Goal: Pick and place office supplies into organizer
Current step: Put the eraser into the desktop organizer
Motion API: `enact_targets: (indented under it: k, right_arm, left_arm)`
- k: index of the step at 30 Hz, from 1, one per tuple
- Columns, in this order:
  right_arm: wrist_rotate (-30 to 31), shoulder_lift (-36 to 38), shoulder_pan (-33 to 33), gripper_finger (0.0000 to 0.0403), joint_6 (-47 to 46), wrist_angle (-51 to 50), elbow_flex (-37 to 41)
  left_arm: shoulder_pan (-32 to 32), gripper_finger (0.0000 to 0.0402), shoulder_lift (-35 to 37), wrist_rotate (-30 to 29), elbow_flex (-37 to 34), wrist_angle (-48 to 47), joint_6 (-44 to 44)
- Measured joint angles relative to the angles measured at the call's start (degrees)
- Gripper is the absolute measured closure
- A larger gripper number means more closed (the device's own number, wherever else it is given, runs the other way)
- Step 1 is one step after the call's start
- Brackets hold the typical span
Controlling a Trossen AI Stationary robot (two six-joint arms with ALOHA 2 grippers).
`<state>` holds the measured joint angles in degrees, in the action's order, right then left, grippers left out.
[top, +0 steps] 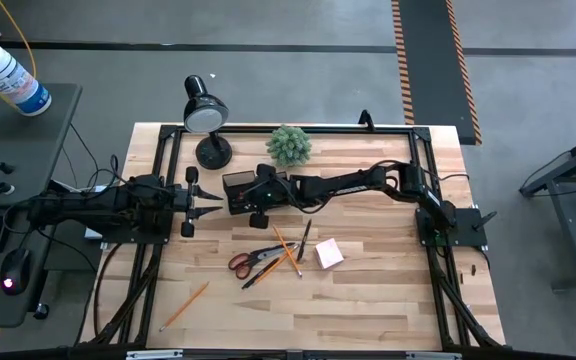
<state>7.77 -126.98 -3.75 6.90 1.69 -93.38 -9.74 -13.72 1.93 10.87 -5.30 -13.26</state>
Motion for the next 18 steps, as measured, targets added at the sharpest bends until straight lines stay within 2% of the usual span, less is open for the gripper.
enact_targets:
  k: [13, 18]
  right_arm:
    - [-0.67, 0.07, 0.0, 0.0329, -0.44, -0.17, 0.0]
    - [-0.64, 0.09, -0.03, 0.0285, -0.45, -0.17, 0.02]
  left_arm:
    - [0.0, 0.0311, 0.0, 0.0, 0.0, 0.0, 0.0]
    - [0.0, 0.0311, 0.0, 0.0, 0.0, 0.0, 0.0]
